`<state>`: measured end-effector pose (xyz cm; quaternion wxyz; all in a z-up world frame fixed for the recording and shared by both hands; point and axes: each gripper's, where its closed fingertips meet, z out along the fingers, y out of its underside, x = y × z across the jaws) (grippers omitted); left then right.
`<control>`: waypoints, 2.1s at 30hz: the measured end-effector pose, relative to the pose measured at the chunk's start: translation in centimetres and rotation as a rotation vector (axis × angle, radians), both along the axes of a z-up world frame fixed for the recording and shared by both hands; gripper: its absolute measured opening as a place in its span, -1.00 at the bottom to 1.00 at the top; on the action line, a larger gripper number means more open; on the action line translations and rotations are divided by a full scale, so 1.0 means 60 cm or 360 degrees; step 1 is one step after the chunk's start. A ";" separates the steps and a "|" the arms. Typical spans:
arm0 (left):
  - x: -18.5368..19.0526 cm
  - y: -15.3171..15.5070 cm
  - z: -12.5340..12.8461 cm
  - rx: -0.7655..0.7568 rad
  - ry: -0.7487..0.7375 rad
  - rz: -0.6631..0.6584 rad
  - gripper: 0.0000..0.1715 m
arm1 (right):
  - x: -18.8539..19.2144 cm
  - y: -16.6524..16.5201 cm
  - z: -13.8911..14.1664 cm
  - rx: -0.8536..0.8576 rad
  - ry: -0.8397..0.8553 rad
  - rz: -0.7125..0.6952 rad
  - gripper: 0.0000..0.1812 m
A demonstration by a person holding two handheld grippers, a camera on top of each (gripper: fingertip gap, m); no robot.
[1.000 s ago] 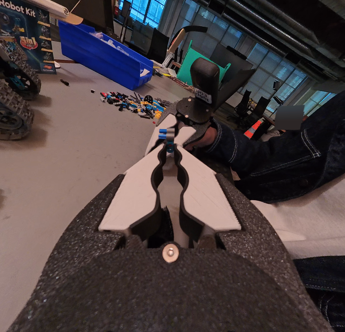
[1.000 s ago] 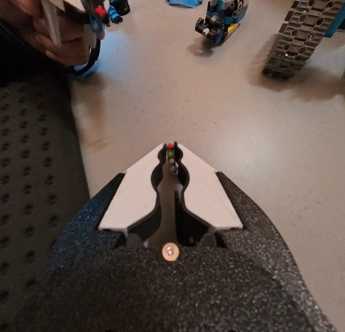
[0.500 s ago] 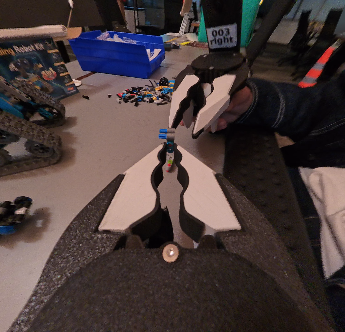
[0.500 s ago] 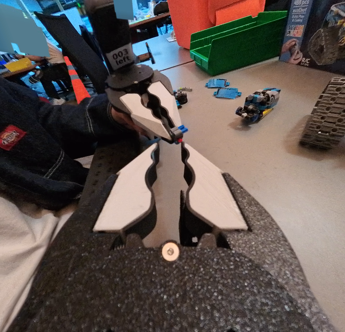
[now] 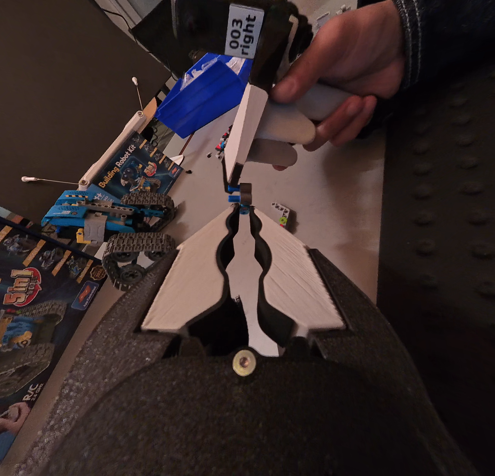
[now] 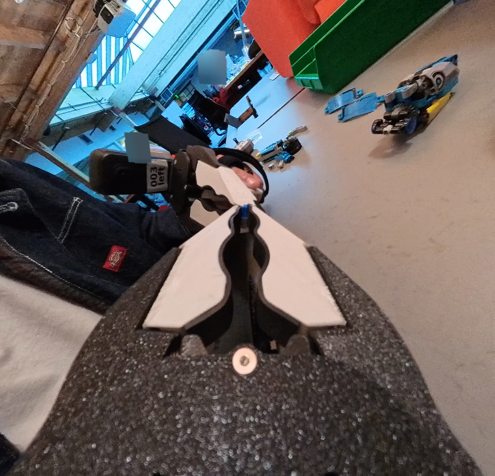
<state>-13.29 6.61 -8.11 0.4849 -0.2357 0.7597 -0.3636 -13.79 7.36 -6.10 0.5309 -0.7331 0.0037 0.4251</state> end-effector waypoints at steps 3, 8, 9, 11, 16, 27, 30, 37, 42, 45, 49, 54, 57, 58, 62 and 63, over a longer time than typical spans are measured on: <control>-0.001 -0.002 -0.004 0.0012 0.0016 -0.0012 -0.93 | -0.005 -0.001 -0.004 -0.0023 0.0012 0.0030 -0.98; -0.002 -0.004 -0.008 0.0020 0.0038 -0.0025 -0.93 | -0.010 0.000 -0.014 -0.0077 0.0016 0.0056 -0.88; -0.001 -0.003 -0.010 0.0034 0.0041 -0.0020 -0.93 | -0.008 0.000 -0.017 -0.0089 0.0005 0.0054 -0.94; -0.001 -0.004 -0.013 0.0052 0.0043 -0.0016 -0.93 | -0.009 -0.003 -0.018 -0.0097 -0.0010 0.0066 -0.96; 0.018 0.034 -0.009 -0.0078 0.0099 0.0238 -1.00 | 0.023 0.009 -0.011 -0.0071 0.0073 -0.0104 -0.97; 0.064 0.046 0.007 -0.0653 0.0134 0.0819 -0.59 | 0.060 0.036 0.007 0.0026 0.0280 -0.0497 -0.99; 0.060 0.046 0.018 -0.0653 0.0076 0.0808 -0.60 | 0.054 0.043 -0.002 -0.0008 0.0216 -0.0526 -0.99; 0.059 0.047 0.013 -0.0642 0.0122 0.0808 -0.79 | 0.041 0.050 -0.001 0.0002 0.0141 -0.0535 -0.98; 0.059 0.035 0.021 -0.0536 0.0073 0.0763 -0.81 | 0.049 0.038 0.009 0.0041 0.0279 -0.0501 -1.00; 0.061 0.034 0.026 -0.0517 0.0047 0.0762 -0.82 | 0.051 0.038 0.015 0.0077 0.0308 -0.0516 -1.00; 0.061 0.036 0.033 -0.0436 -0.0011 0.0797 -0.82 | 0.055 0.040 0.022 0.0117 0.0553 -0.0492 -1.00; 0.062 0.038 0.034 -0.0341 -0.0043 0.0833 -0.82 | 0.057 0.041 0.024 0.0121 0.0705 -0.0459 -1.00; 0.061 0.039 0.037 -0.0321 -0.0063 0.0845 -0.83 | 0.057 0.043 0.026 0.0127 0.0818 -0.0428 -1.00; 0.062 0.039 0.036 -0.0326 -0.0056 0.0845 -0.83 | 0.058 0.043 0.025 0.0124 0.0823 -0.0434 -1.00; 0.057 0.036 0.034 -0.0329 -0.0049 0.0835 -0.84 | 0.107 0.035 0.040 0.0252 0.0953 -0.0624 -1.00; 0.050 0.035 0.036 -0.0316 -0.0071 0.0837 -0.84 | 0.178 0.014 0.039 0.0309 0.1123 -0.0769 -1.00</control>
